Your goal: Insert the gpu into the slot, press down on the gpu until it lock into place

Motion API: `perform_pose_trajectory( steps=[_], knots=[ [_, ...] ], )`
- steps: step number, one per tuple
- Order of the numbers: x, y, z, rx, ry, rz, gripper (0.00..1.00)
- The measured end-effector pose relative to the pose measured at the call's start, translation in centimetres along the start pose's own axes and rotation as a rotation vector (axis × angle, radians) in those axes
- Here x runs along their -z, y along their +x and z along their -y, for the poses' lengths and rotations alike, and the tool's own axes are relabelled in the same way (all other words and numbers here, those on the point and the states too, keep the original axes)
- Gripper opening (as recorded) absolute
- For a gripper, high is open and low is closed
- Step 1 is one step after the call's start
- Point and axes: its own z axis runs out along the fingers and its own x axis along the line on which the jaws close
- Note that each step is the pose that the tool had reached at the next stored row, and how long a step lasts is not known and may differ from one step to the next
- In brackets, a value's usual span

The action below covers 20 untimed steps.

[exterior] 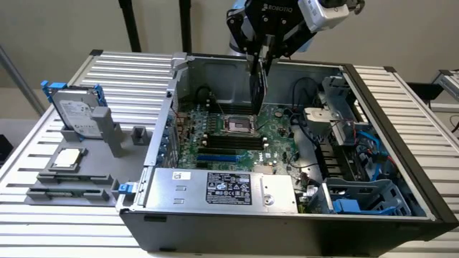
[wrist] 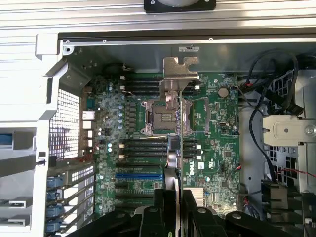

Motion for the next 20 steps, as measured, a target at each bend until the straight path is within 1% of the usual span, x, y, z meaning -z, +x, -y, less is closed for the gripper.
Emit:
perform_pose_trajectory(
  steps=[16, 20],
  knots=[
    [-0.01, 0.0, 0.0, 0.29, 0.0118, -0.022, 0.26],
    [-0.02, -0.01, 0.0, 0.362, 0.0148, -0.0268, 0.26]
  ],
)
